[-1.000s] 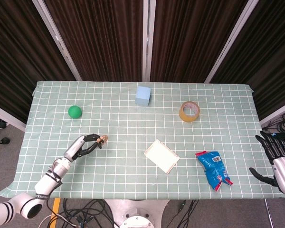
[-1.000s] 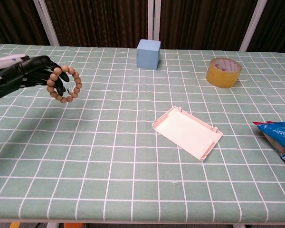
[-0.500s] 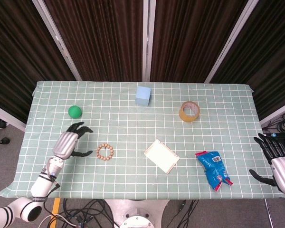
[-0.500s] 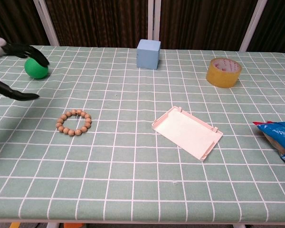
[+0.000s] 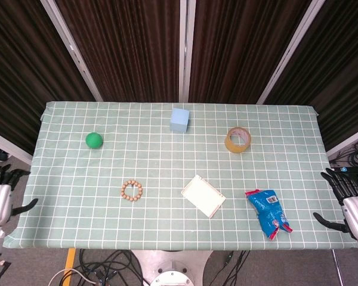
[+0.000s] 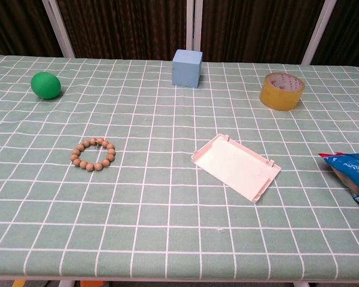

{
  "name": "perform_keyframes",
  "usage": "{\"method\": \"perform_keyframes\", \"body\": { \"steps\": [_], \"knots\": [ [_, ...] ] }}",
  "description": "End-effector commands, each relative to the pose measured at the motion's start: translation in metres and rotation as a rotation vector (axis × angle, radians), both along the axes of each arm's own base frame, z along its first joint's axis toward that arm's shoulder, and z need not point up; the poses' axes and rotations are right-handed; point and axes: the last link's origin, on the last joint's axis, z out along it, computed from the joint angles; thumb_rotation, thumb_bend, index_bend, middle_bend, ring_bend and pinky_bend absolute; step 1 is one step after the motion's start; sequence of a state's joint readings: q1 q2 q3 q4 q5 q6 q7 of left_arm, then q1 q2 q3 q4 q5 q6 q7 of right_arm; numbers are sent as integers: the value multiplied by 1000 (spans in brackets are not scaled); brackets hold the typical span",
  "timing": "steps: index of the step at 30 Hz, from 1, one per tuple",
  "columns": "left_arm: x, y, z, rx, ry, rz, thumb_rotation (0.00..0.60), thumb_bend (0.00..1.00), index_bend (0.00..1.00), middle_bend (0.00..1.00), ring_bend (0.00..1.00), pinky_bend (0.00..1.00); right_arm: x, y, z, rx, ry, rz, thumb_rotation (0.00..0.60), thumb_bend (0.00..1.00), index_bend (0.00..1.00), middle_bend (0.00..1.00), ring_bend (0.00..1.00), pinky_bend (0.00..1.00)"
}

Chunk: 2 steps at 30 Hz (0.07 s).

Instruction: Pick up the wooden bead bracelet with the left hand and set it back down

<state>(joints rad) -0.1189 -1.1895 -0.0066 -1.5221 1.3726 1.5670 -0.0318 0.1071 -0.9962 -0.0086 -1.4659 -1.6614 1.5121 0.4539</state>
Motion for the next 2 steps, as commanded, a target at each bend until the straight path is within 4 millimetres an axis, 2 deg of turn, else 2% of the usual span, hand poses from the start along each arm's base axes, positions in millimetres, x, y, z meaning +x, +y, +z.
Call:
{"method": "perform_keyframes", "body": {
  "steps": [1,2],
  "knots": [
    [3,-39,5,6,11,22,600,135,273,255,73,78,1,1,-2,4,-7,8,600,112,0,0,0,0],
    [5,-44,5,5,9,21,600,135,273,255,73,77,2,1,-3,5,-8,11,600,112,0,0,0,0]
  ]
}}
